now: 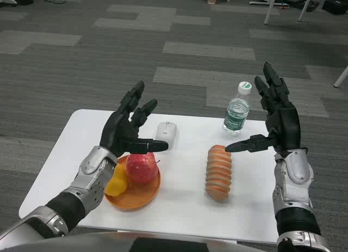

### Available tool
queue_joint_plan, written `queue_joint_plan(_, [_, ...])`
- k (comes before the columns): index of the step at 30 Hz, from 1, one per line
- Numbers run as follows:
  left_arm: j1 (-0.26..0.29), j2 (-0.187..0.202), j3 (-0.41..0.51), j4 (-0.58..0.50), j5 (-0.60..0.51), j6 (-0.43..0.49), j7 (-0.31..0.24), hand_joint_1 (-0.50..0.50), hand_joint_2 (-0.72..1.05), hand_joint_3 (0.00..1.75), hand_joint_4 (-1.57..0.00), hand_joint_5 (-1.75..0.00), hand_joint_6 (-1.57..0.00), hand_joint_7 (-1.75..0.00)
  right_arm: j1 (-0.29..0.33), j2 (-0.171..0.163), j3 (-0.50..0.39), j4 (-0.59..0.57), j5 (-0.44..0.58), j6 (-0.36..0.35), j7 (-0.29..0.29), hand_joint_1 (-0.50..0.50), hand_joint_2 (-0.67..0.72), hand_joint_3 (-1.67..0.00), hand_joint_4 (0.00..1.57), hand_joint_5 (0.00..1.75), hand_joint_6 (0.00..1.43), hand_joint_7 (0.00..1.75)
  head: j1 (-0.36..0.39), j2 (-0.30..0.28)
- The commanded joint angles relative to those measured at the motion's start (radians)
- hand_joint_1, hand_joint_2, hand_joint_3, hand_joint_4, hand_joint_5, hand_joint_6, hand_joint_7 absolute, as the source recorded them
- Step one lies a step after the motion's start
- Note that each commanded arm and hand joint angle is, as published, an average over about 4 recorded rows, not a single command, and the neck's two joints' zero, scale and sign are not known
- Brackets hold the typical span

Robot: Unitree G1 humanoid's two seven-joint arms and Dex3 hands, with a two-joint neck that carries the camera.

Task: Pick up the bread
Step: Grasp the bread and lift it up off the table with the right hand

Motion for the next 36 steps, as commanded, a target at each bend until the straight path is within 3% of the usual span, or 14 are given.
queue_joint_plan(1, [-0.135, -0.009, 0.124, -0.031, 0.037, -0.088, 0.022, 0.5, 0.52, 0.03, 0.0, -0.41, 0.0, 0.0, -0.124, -0.299, 0.529, 0.038, 0.086, -0.322, -0.447, -0.5, 0.03, 0.0, 0.0, 0.19, 0.0, 0.07, -0.028, 0.121])
queue_joint_plan(3, [-0.135, -0.01, 0.124, -0.032, 0.037, -0.088, 0.021, 0.5, 0.52, 0.02, 0.0, -0.41, 0.0, 0.0, -0.124, -0.299, 0.529, 0.038, 0.086, -0.322, -0.447, -0.5, 0.03, 0.0, 0.0, 0.19, 0.0, 0.07, -0.015, 0.071])
queue_joint_plan(11, [-0.135, -0.01, 0.124, -0.032, 0.037, -0.088, 0.021, 0.5, 0.52, 0.09, 0.0, -0.41, 0.0, 0.0, -0.124, -0.299, 0.529, 0.038, 0.086, -0.322, -0.447, -0.5, 0.03, 0.0, 0.0, 0.19, 0.0, 0.07, -0.015, 0.069])
queue_joint_plan(24, [-0.135, -0.01, 0.124, -0.031, 0.037, -0.09, 0.021, 0.5, 0.52, 0.04, 0.0, -0.41, 0.0, 0.0, -0.124, -0.299, 0.53, 0.038, 0.086, -0.322, -0.447, -0.5, 0.03, 0.0, 0.0, 0.19, 0.0, 0.09, -0.023, 0.057])
queue_joint_plan(30, [-0.135, -0.01, 0.124, -0.03, 0.036, -0.089, 0.021, 0.5, 0.52, 0.04, 0.0, -0.41, 0.0, 0.0, -0.123, -0.3, 0.529, 0.042, 0.087, -0.322, -0.448, -0.5, 0.03, 0.0, 0.0, 0.19, 0.0, 0.07, -0.138, 0.007])
queue_joint_plan(36, [-0.133, -0.009, 0.11, -0.02, 0.02, -0.09, 0.021, 0.5, 0.52, 0.0, 0.0, -0.41, 0.0, 0.0, -0.108, -0.323, 0.54, 0.041, 0.09, -0.31, -0.45, -0.5, -0.03, 0.0, 0.0, 0.19, 0.0, 0.1, -0.216, -0.087])
